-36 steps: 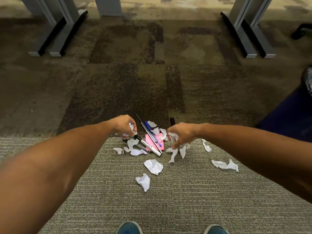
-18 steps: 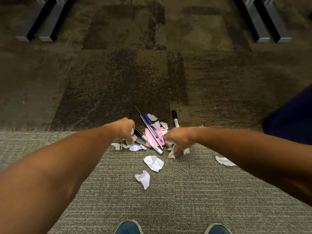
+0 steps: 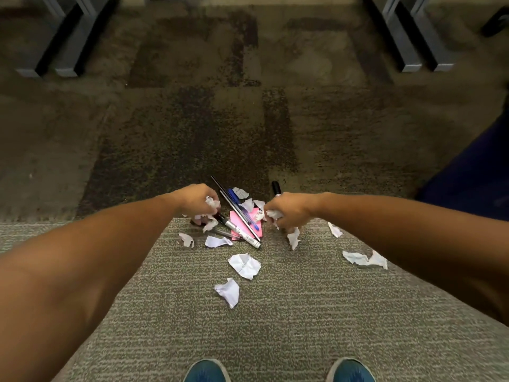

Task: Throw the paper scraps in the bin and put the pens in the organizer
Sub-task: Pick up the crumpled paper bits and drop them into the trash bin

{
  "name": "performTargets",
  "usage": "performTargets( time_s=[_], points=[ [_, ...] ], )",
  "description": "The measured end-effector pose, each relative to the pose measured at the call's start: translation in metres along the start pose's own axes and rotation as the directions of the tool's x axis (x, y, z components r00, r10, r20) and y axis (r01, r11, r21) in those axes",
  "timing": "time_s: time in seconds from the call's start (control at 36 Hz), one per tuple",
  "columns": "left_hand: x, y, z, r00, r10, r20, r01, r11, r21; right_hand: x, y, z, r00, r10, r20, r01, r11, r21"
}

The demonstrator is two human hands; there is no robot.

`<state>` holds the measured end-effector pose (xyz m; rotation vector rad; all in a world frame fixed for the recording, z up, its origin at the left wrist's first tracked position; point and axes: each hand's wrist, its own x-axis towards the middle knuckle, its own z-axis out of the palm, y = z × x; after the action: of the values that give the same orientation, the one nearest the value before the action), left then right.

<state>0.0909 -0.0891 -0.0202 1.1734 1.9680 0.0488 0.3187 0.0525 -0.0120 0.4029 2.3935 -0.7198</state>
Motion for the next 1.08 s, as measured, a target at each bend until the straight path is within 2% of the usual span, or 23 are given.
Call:
performTargets(
  time_s=[0.08, 0.19, 0.28, 0.42, 0.53, 0.64, 0.78, 0.86, 0.97, 1.08],
  points=[
    [-0.001, 0.014, -0.007, 0.999, 0.020, -0.032, -0.024, 0.993, -0.119, -0.014, 0.006, -0.016, 0.995, 0.055, -0.079, -0.045, 0.991, 0.127],
    [-0.003, 0.039, -0.018, 0.993, 0.064, -0.099, -0.094, 0.936, -0.340, -0.037, 0.017, -0.043, 0.961, 0.129, -0.245, -0.078, 0.975, 0.210],
    [-0.002, 0.058, -0.024, 0.981, 0.105, -0.165, -0.162, 0.908, -0.387, -0.058, 0.027, -0.060, 0.924, 0.182, -0.336, -0.058, 0.936, 0.346],
    [0.004, 0.100, -0.032, 0.972, 0.132, -0.195, -0.221, 0.793, -0.568, -0.099, 0.042, -0.077, 0.830, 0.319, -0.458, 0.011, 0.811, 0.585],
    [0.004, 0.145, -0.033, 0.971, 0.162, -0.177, -0.240, 0.650, -0.721, -0.136, 0.051, -0.090, 0.722, 0.437, -0.537, 0.126, 0.680, 0.722],
    [0.003, 0.194, -0.034, 0.967, 0.205, -0.149, -0.244, 0.590, -0.770, -0.170, 0.061, -0.098, 0.623, 0.562, -0.545, 0.254, 0.513, 0.820],
    [0.007, 0.263, -0.039, 0.970, 0.200, -0.138, -0.228, 0.560, -0.796, -0.207, 0.075, -0.104, 0.515, 0.681, -0.521, 0.428, 0.322, 0.844],
    [0.007, 0.309, -0.042, 0.959, 0.243, -0.146, -0.261, 0.551, -0.792, -0.225, 0.083, -0.105, 0.477, 0.718, -0.508, 0.461, 0.288, 0.840],
    [-0.006, 0.366, -0.050, 0.924, 0.329, -0.194, -0.338, 0.463, -0.820, -0.242, 0.091, -0.105, 0.434, 0.747, -0.503, 0.497, 0.266, 0.826],
    [-0.018, 0.416, -0.047, 0.905, 0.361, -0.226, -0.365, 0.381, -0.849, -0.264, 0.101, -0.109, 0.339, 0.814, -0.471, 0.590, 0.206, 0.780]
  ],
)
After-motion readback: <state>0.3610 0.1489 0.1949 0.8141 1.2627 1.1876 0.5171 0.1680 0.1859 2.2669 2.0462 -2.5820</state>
